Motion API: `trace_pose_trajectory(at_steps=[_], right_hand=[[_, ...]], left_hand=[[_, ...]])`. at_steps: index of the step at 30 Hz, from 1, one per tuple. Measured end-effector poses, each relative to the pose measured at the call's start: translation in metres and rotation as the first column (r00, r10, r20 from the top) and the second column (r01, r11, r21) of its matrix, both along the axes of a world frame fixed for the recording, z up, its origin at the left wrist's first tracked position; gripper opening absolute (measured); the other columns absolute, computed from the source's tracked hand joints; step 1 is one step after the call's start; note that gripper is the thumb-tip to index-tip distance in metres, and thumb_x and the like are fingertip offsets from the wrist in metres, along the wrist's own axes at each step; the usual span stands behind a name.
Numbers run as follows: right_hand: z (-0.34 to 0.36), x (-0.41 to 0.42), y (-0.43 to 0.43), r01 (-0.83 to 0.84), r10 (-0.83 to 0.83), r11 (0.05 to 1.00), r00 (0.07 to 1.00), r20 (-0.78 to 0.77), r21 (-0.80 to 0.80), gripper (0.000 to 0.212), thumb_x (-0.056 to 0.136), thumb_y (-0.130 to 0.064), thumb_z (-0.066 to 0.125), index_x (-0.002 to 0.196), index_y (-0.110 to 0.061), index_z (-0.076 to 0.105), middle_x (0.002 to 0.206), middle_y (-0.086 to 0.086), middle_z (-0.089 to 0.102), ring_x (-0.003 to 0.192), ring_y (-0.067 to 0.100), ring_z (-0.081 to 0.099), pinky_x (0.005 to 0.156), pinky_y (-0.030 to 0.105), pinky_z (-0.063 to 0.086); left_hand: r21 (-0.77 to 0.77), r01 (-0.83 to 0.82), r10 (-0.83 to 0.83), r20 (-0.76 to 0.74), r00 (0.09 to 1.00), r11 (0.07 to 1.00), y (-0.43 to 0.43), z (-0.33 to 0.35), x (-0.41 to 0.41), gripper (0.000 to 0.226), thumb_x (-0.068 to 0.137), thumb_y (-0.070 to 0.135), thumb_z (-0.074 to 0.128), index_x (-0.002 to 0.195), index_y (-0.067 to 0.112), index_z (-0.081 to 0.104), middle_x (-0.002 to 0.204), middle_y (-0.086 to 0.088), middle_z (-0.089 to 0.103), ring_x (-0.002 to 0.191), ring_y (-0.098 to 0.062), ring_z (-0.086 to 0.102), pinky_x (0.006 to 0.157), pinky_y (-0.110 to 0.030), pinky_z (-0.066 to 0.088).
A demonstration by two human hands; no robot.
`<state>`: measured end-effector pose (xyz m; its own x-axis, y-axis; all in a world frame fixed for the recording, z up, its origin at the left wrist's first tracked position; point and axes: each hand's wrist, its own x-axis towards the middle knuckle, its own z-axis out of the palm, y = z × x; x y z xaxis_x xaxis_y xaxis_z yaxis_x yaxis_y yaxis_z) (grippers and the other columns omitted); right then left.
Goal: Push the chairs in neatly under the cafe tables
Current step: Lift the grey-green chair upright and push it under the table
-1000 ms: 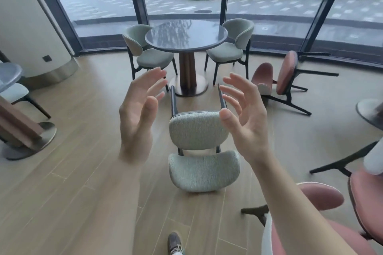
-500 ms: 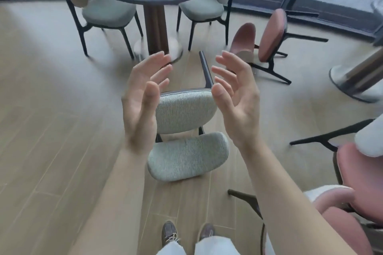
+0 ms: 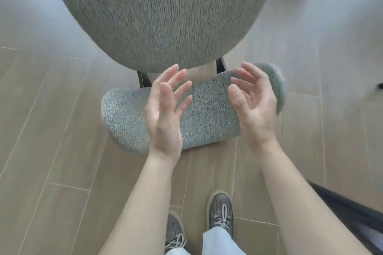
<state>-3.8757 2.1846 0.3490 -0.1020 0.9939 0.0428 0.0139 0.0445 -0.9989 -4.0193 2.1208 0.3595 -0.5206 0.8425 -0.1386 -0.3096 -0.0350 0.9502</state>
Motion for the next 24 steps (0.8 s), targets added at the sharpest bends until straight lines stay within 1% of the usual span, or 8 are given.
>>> trace_pose_trajectory(at_steps=[3, 6, 10, 14, 16, 19, 22, 24], right_hand=[[-0.110, 0.000, -0.006, -0.016, 0.019, 0.998, 0.999, 0.044, -0.069, 0.059, 0.082, -0.048, 0.072, 0.134, -0.026, 0.057, 0.134, 0.002, 0.065, 0.121, 0.021, 0.068, 0.106, 0.042, 0.055], [-0.207, -0.002, -0.015, -0.062, 0.074, 0.990, 0.992, 0.099, -0.125, 0.051, 0.083, -0.048, 0.072, 0.130, -0.030, 0.060, 0.134, -0.003, 0.067, 0.120, 0.022, 0.069, 0.107, 0.048, 0.055], [-0.296, 0.005, -0.033, -0.022, 0.065, 0.966, 0.985, 0.161, -0.259, 0.033, 0.090, -0.037, 0.081, 0.121, -0.036, 0.070, 0.125, -0.012, 0.074, 0.116, 0.011, 0.071, 0.101, 0.032, 0.057], [-0.344, 0.015, -0.051, 0.259, -0.151, 0.869, 0.950, 0.274, -0.421, 0.018, 0.090, -0.021, 0.084, 0.105, -0.018, 0.074, 0.095, -0.009, 0.076, 0.079, -0.011, 0.069, 0.077, 0.009, 0.052], [-0.352, 0.013, -0.050, 0.428, -0.300, 0.754, 0.899, 0.318, -0.498, 0.032, 0.084, -0.026, 0.089, 0.101, -0.013, 0.065, 0.088, -0.004, 0.071, 0.068, -0.013, 0.064, 0.071, 0.007, 0.048], [-0.352, 0.004, -0.036, 0.501, -0.450, 0.557, 0.853, 0.266, -0.662, 0.065, 0.076, -0.028, 0.096, 0.123, -0.003, 0.058, 0.113, 0.006, 0.072, 0.097, 0.008, 0.072, 0.094, 0.026, 0.058], [-0.351, 0.000, -0.022, 0.415, -0.496, 0.517, 0.858, 0.133, -0.749, 0.055, 0.073, -0.023, 0.097, 0.114, -0.028, 0.060, 0.119, -0.008, 0.072, 0.115, 0.011, 0.068, 0.115, 0.037, 0.049], [-0.351, -0.003, -0.016, 0.360, -0.509, 0.518, 0.859, 0.058, -0.776, 0.051, 0.073, -0.019, 0.097, 0.108, -0.032, 0.061, 0.124, -0.012, 0.072, 0.117, 0.007, 0.067, 0.119, 0.038, 0.044]], left_hand=[[-0.127, -0.022, 0.041, 0.147, 0.988, 0.992, 0.000, -0.110, 0.013, 0.065, 0.076, 0.086, 0.070, 0.124, 0.042, 0.072, 0.134, 0.004, 0.074, 0.123, -0.018, 0.072, 0.110, -0.046, 0.054], [-0.249, -0.061, 0.132, 0.281, 0.951, 0.967, -0.005, -0.208, 0.024, 0.048, 0.092, 0.072, 0.050, 0.124, 0.043, 0.072, 0.130, 0.006, 0.076, 0.120, -0.019, 0.073, 0.111, -0.049, 0.052], [-0.420, -0.113, 0.301, 0.414, 0.859, 0.900, -0.015, -0.294, 0.031, 0.050, 0.098, 0.074, 0.047, 0.125, 0.040, 0.072, 0.124, 0.009, 0.080, 0.121, -0.017, 0.073, 0.107, -0.042, 0.051], [-0.631, -0.138, 0.474, 0.403, 0.783, 0.764, -0.027, -0.336, 0.038, 0.061, 0.088, 0.077, 0.059, 0.097, 0.018, 0.073, 0.096, 0.006, 0.085, 0.105, -0.015, 0.079, 0.105, -0.038, 0.054], [-0.747, -0.194, 0.598, 0.319, 0.736, 0.636, -0.033, -0.344, 0.044, 0.061, 0.079, 0.076, 0.071, 0.086, 0.015, 0.065, 0.085, 0.003, 0.080, 0.094, -0.016, 0.078, 0.100, -0.038, 0.058], [-0.770, -0.297, 0.685, 0.236, 0.690, 0.564, -0.036, -0.346, 0.044, 0.066, 0.058, 0.069, 0.081, 0.098, 0.021, 0.060, 0.116, 0.001, 0.072, 0.106, -0.016, 0.072, 0.095, -0.031, 0.056], [-0.695, -0.298, 0.649, 0.313, 0.694, 0.654, -0.031, -0.349, 0.036, 0.064, 0.055, 0.056, 0.088, 0.106, 0.032, 0.059, 0.125, 0.015, 0.071, 0.126, -0.007, 0.064, 0.118, -0.034, 0.043], [-0.692, -0.272, 0.650, 0.366, 0.666, 0.668, -0.027, -0.355, 0.028, 0.069, 0.051, 0.054, 0.091, 0.107, 0.030, 0.060, 0.131, 0.013, 0.071, 0.135, -0.010, 0.059, 0.124, -0.034, 0.036]])
